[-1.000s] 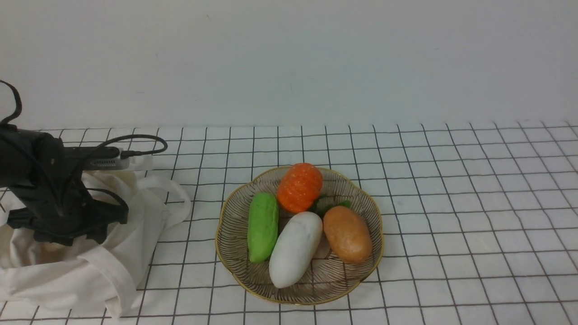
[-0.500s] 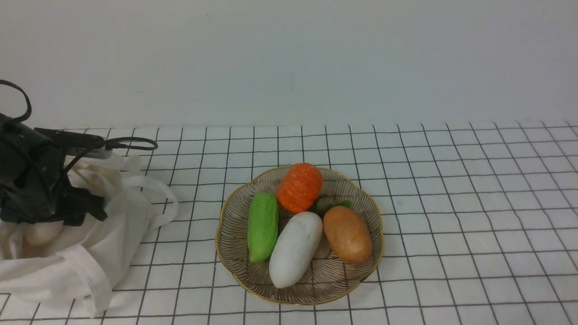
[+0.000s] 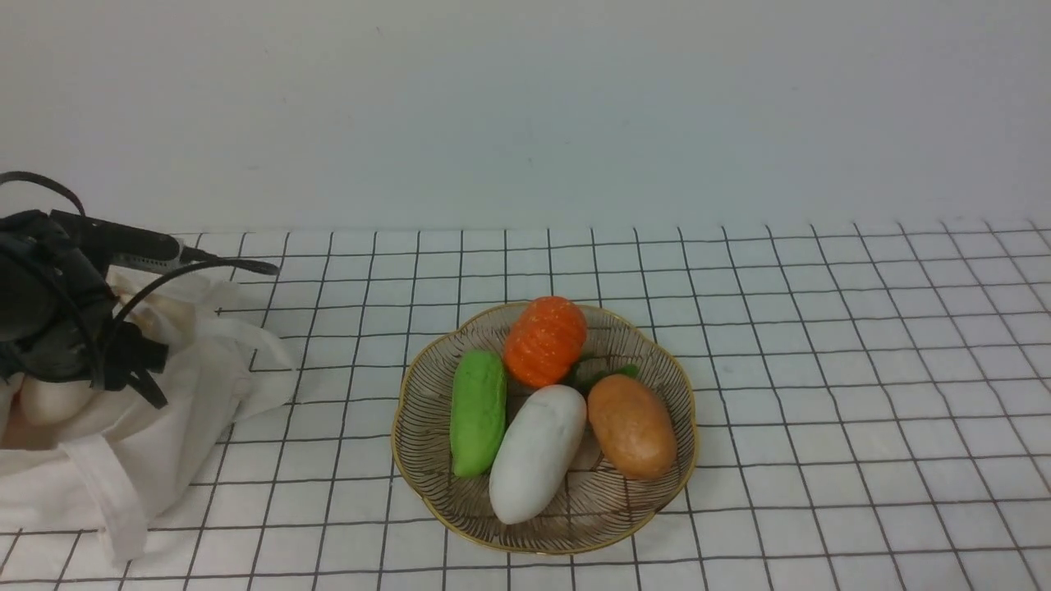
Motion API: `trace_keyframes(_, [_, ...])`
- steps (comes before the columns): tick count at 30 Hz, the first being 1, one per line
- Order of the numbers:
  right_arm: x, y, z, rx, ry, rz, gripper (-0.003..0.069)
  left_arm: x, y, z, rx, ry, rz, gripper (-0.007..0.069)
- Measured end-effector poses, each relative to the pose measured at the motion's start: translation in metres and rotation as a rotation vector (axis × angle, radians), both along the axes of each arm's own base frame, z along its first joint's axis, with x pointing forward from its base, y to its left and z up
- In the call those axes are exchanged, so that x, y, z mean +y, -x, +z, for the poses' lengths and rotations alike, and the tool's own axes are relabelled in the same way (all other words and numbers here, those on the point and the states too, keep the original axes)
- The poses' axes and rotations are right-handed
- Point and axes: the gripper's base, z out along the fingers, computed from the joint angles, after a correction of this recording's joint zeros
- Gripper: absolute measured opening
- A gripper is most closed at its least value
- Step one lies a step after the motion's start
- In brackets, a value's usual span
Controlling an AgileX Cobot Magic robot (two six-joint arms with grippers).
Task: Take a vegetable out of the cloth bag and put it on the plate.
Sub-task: Use the left arm to grab a white radish from the bag
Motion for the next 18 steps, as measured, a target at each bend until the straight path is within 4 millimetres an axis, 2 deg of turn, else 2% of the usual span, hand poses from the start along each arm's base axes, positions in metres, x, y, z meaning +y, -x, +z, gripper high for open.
trace_keyframes(7, [0.0, 0.0, 0.0, 0.0, 0.0, 0.0, -0.0014, 0.002, -0.005, -0.023, 0.044, -0.036, -0.021, 0.0444])
trace_keyframes(18, [0.0, 0.0, 0.0, 0.0, 0.0, 0.0, -0.0014, 0.006, -0.007, -0.036, 0.101, -0.102, -0.042, 0.0431])
